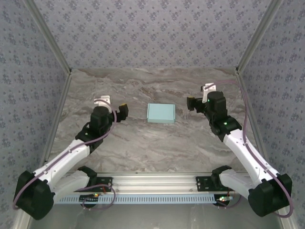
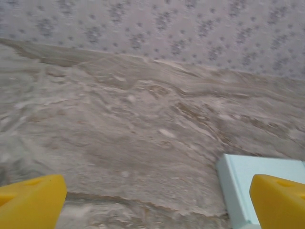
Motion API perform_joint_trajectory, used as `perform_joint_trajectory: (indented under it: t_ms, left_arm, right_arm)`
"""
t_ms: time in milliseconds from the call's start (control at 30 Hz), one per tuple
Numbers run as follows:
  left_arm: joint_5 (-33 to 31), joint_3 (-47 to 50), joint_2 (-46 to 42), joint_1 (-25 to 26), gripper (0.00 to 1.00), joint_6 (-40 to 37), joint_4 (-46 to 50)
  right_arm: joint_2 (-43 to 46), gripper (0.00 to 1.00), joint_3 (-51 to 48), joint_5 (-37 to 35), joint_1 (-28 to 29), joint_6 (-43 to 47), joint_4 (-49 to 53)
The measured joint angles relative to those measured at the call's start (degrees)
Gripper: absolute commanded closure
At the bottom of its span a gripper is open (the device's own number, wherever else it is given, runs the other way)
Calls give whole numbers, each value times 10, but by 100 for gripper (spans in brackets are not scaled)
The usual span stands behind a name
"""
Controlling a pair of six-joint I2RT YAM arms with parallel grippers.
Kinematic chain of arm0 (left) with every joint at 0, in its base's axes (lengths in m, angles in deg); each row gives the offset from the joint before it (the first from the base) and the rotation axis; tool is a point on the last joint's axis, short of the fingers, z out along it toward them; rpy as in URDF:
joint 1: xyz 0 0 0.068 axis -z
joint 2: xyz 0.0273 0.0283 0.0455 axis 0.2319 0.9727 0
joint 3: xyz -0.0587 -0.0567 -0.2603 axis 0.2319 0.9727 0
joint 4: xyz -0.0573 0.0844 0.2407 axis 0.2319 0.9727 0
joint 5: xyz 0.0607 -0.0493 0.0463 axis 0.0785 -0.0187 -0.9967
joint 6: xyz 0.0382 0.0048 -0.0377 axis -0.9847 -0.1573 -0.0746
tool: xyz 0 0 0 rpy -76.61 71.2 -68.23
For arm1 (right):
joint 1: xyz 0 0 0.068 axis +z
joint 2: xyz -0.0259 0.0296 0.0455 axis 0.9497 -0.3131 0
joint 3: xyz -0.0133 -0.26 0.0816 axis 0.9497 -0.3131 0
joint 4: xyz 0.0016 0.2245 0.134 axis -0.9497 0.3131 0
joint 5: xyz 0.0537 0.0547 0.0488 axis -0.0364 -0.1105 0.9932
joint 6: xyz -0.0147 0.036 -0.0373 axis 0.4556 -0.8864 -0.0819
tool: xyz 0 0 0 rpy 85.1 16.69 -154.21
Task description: Fold the paper box
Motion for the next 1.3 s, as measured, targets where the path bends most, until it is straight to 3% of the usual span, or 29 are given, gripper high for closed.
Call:
perform_joint_trajectory:
  t_ms: [300, 533, 767, 1100, 1300]
  left_arm:
    - [-76, 30, -42, -86, 1, -28, -18]
    - [-77, 100, -11, -169, 1, -94, -84]
    - [-10, 132, 148, -256, 1, -141, -202]
    - [86, 80, 300, -281, 1, -170, -304]
    - [112, 83, 320, -297, 1, -170, -344]
  right_arm:
    - [-54, 1, -18, -82, -16, -6, -24]
    - [-99, 1, -76, -102, -45, 3, -105]
    - [-194, 1, -155, -85, -73, 40, -231]
    - [-223, 1, -216, -63, -98, 80, -385]
    - [-224, 1, -250, -44, -122, 89, -462]
